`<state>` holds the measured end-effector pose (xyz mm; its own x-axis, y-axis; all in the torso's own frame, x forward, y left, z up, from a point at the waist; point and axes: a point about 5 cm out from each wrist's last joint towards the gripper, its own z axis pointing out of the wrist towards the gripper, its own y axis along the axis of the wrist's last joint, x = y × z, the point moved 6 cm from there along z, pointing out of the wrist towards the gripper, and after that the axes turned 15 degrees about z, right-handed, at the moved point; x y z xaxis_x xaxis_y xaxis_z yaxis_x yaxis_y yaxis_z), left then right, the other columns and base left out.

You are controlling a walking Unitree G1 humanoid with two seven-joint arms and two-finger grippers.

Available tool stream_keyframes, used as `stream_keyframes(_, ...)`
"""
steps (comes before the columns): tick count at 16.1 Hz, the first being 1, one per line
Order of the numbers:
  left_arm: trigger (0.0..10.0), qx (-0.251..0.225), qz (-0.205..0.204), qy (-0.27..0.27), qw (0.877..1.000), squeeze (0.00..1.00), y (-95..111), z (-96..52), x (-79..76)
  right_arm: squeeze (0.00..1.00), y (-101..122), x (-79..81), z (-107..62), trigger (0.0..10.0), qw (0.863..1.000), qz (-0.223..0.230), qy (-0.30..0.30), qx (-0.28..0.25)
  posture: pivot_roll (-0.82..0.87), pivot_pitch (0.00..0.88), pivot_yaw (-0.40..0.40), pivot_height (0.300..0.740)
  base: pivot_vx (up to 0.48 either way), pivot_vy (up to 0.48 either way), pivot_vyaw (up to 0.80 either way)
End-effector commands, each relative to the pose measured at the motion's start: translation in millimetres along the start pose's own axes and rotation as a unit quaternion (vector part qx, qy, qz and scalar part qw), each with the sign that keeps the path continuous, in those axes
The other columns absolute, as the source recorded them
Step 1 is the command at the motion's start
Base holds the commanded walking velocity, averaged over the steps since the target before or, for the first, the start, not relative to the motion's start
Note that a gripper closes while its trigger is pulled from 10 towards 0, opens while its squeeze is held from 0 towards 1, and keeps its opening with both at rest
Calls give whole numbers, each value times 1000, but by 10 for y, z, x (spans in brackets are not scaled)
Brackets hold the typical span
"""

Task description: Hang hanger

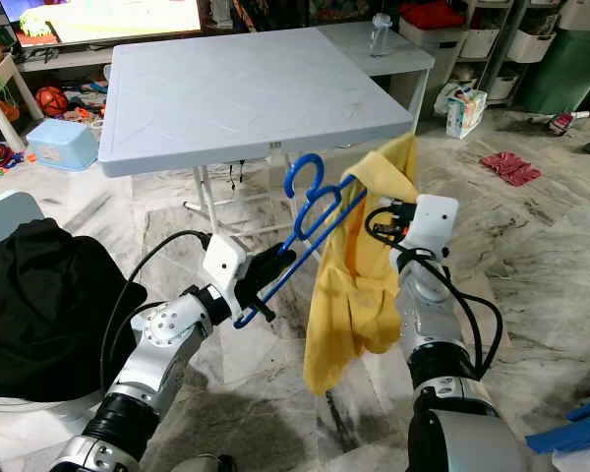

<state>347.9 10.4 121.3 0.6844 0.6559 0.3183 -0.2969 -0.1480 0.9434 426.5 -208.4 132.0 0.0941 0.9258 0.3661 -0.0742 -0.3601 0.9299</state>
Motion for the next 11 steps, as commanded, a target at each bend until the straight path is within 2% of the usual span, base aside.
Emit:
stream_keyframes(1,0,-27,12,9,1000,0,155,30,49,0,226,8,63,0,999,11,-5,-31,-15,0,-34,740,0,0,0)
stream_keyframes(2,0,-13,14,5,1000,0,89,8,48,0,434,-37,94,0,998,7,-23,-66,-14,0,-34,740,0,0,0)
stream_keyframes(3,0,-2,17,0,1000,0,32,-13,29,0,590,-16,120,0,996,3,-27,-90,-15,0,-34,740,0,0,0)
stream_keyframes(5,0,12,15,-10,1000,0,-40,-49,-20,0,780,58,162,0,993,-4,-27,-113,-18,0,-32,740,0,0,0)
stream_keyframes(6,0,23,17,-26,999,0,-105,-100,-92,0,951,59,225,0,990,-31,-50,-125,-21,0,-26,740,0,0,0)
stream_keyframes(9,0,35,12,-37,999,0,-179,-205,-165,0,1181,-26,308,0,984,-45,-101,-137,-17,0,-26,740,0,0,0)
stream_keyframes(11,0,41,7,-69,997,0,-216,-330,-287,0,1216,-105,342,0,982,-49,-128,-127,-3,0,-34,740,0,0,0)
